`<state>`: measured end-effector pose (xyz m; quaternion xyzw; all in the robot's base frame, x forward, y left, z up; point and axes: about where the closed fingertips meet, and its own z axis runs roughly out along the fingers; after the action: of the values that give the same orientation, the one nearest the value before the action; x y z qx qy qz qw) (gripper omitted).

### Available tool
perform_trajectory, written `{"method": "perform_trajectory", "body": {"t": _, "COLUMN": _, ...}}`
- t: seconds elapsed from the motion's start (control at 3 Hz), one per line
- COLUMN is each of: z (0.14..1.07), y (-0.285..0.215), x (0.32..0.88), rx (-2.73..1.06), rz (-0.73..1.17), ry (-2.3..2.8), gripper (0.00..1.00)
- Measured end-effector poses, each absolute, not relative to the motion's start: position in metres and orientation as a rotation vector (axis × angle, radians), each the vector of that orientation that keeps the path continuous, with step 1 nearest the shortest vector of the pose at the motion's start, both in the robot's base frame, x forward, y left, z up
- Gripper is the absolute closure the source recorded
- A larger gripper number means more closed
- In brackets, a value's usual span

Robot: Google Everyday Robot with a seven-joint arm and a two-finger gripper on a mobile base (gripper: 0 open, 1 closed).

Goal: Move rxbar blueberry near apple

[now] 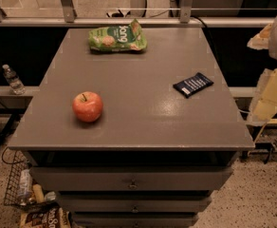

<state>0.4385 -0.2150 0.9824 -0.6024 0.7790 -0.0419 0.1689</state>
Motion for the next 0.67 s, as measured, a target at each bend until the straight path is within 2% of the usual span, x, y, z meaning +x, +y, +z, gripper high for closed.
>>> {"method": "perform_trajectory", "body": {"t": 0.67, "z": 0.978, "y": -0.212, "x": 0.458, "rx": -1.805, "rz": -0.107, "ry": 2.129, "gripper": 0.0}}
